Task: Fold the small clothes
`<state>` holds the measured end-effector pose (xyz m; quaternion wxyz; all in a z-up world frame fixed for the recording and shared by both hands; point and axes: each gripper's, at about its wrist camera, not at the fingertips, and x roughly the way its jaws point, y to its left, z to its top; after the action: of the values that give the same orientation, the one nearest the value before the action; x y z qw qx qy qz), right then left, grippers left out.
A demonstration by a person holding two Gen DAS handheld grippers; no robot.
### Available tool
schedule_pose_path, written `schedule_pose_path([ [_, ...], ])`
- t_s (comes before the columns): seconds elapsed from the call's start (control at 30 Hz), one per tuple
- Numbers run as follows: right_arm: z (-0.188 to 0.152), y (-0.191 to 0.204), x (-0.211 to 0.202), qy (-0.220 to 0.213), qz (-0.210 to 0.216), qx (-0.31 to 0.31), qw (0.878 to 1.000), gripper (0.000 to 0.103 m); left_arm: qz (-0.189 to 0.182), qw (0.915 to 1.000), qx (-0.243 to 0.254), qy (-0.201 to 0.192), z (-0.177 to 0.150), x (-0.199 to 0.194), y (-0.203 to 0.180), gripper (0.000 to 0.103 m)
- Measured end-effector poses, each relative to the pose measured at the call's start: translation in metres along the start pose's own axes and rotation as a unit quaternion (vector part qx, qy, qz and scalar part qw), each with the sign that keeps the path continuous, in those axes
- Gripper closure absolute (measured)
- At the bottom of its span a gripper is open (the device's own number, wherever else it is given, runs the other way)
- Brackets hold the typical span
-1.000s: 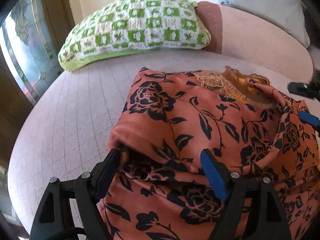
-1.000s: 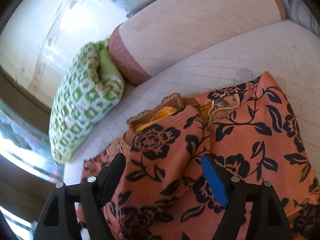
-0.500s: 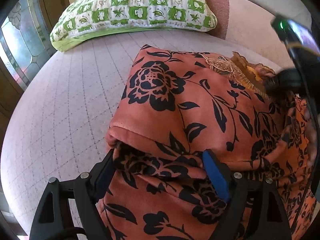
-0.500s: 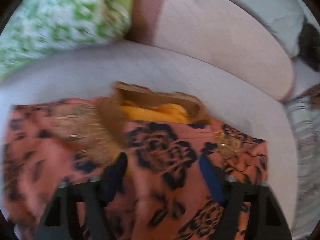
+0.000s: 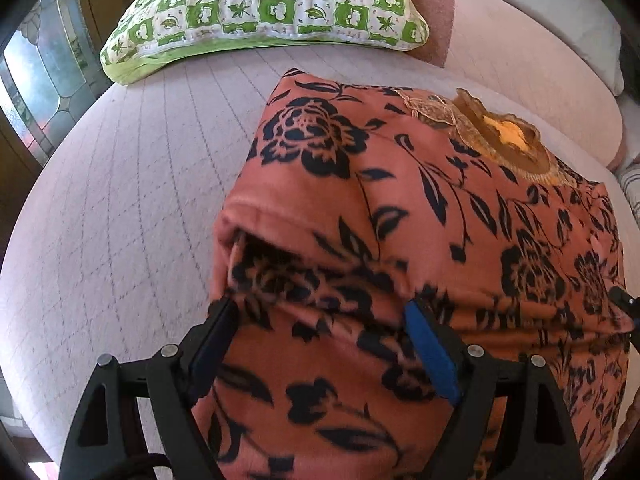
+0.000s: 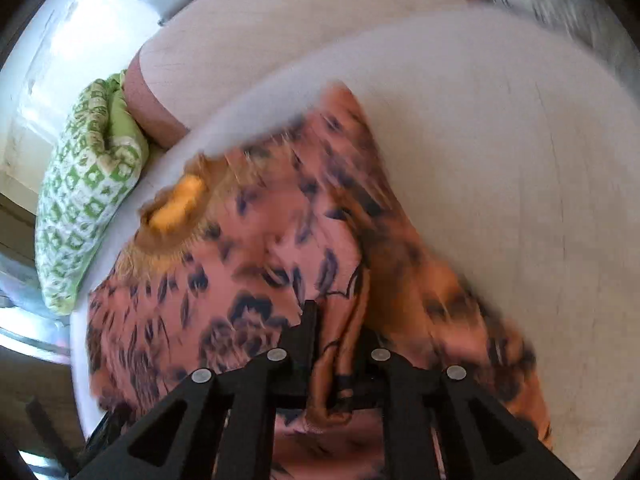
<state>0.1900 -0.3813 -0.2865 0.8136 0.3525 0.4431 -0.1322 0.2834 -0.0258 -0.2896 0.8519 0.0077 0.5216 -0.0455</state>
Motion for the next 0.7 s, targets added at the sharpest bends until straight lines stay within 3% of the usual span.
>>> schedule_pose_path([
  [0.13,-0.006,0.008,-0.041,-0.094,-0.001,-0.024,0.995,0.089,0.011,0.9994,0.012,-0.029,-0.01,-0.018,0.003,0.017],
  [0.23,-0.008,0.027,-0.055,-0.137,0.009,-0.065,0.988,0.089,0.02,0.9987,0.025,-0.04,-0.011,-0.02,0.006,0.017],
  [0.3,-0.009,0.032,-0.043,-0.111,0.005,-0.08,0.991,0.089,0.046,0.9983,0.022,-0.028,-0.008,-0.009,0.015,0.017],
  [0.33,-0.008,0.03,-0.023,-0.067,-0.005,-0.082,0.994,0.089,0.05,0.9984,0.017,-0.021,-0.005,-0.003,0.019,0.017],
  [0.4,-0.004,0.024,0.011,-0.004,-0.03,-0.075,0.997,0.09,0.028,0.9996,-0.002,0.001,-0.001,0.011,0.029,0.014],
  [0.53,0.006,0.024,-0.006,-0.015,-0.007,-0.062,0.998,0.09,0.02,0.9998,-0.004,-0.004,0.002,0.005,0.034,0.014],
  [0.63,0.0,0.022,-0.033,-0.033,0.008,-0.074,0.997,0.09,0.002,0.9994,-0.029,-0.02,-0.003,-0.011,0.047,0.014],
  [0.7,-0.005,0.018,-0.051,-0.038,0.026,-0.069,0.997,0.09,0.009,0.9987,-0.036,-0.036,-0.01,-0.027,0.055,0.014],
])
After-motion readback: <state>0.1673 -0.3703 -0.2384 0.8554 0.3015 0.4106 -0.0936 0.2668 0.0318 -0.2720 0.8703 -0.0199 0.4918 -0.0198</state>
